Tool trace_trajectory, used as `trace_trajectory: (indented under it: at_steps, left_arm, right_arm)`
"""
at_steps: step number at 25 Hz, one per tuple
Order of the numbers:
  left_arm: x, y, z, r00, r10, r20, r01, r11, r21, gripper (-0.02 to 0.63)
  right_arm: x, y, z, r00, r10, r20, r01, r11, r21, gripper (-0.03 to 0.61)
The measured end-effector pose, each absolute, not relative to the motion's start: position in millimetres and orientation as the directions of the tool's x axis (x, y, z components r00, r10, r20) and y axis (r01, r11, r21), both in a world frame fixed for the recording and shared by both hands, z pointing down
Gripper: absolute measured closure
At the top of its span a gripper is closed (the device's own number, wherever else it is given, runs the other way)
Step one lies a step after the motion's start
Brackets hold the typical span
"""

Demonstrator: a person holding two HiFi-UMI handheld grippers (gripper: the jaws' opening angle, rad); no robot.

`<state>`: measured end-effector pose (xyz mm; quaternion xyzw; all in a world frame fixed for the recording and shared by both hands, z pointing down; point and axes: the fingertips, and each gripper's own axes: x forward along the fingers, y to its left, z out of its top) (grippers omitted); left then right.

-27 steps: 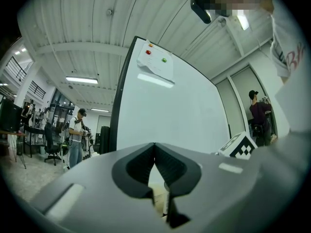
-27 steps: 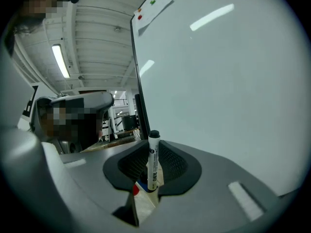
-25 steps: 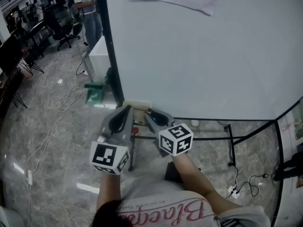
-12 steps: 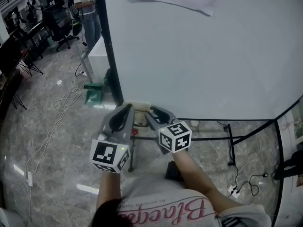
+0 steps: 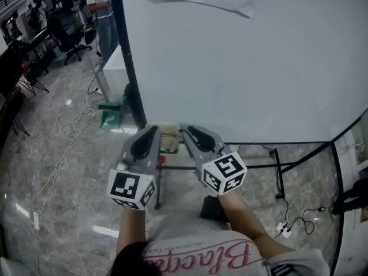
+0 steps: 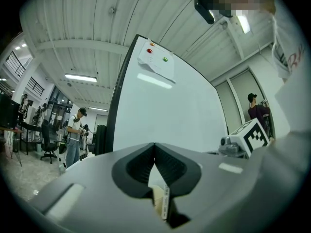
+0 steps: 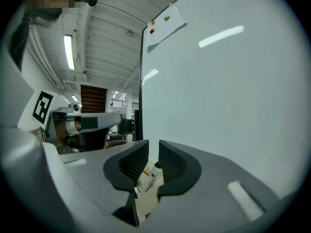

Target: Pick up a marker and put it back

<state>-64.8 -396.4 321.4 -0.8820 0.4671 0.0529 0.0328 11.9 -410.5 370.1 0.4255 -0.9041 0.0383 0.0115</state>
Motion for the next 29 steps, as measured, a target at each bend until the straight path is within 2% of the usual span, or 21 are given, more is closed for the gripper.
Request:
trace_trajectory:
  at_steps: [5, 29]
  left_arm:
    - [-56.3, -393.2, 320.1, 0.577, -0.808, -0.123, -0.815, -0.58, -0.011, 0.614]
    - [-49.8, -385.3, 319.2, 0.591, -0.795, -0.135, -0.804, -0.595, -0.018, 0.615]
  right_arm:
    - [19.7, -394.5, 345.5, -0.626, -0.78, 0.023, -0.78, 0.626, -0.009, 0.577]
    - [20.8, -377.6, 335.8, -0.624, -0.781, 0.015, -0.781, 0.624, 0.035, 0.577]
